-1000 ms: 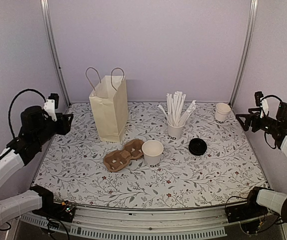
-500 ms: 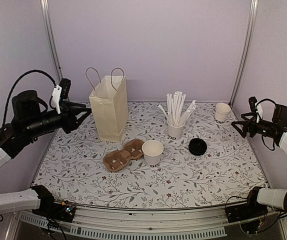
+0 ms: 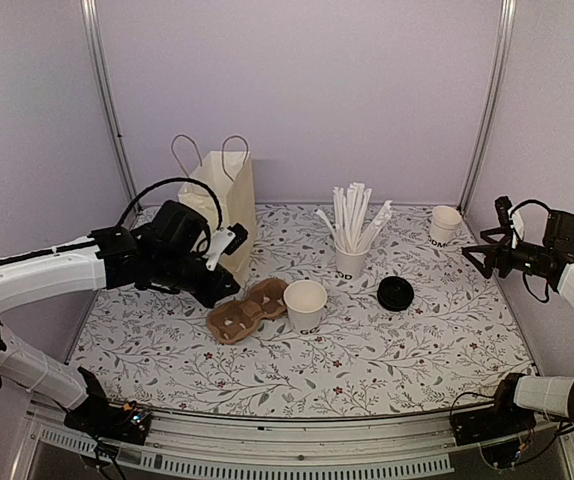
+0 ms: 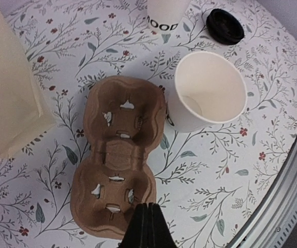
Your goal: Pack the takeout coffee
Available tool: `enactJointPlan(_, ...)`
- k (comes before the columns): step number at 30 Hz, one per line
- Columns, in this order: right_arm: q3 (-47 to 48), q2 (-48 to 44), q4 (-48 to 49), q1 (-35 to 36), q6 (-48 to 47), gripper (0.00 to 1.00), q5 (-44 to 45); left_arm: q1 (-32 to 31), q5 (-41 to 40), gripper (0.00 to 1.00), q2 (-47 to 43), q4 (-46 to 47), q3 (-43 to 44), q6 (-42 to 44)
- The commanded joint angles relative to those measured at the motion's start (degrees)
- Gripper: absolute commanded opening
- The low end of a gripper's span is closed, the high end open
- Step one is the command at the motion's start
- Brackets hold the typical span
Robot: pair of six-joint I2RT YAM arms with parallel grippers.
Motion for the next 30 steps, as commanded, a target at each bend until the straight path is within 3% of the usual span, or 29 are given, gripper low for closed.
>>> enactJointPlan(1, 1.07, 0.17, -0.46, -0.1, -0.63, 0.93, -0.42, 0.7, -5.2, 0.0, 2.98, -3.27, -0.75, -4.65)
enactJointPlan(16, 1.31, 1.62, -1.56, -0.15, -2.22, 0.93, -0.14, 3.74, -5.52, 0.0, 19.88, -2.38, -0.39, -6.3)
enactJointPlan(21, 1.46, 2.18, -1.99, -0.12, -2.72, 0.93, -0.14, 6.51, -8.29, 0.0, 19.54, -2.3, -2.12, -7.27)
enactJointPlan(30, 1.84, 3.08, -3.11, -0.1, -3.8, 0.93, -0.08, 20.19, -12.16, 0.0, 12.04, -3.58, -8.73, -6.8)
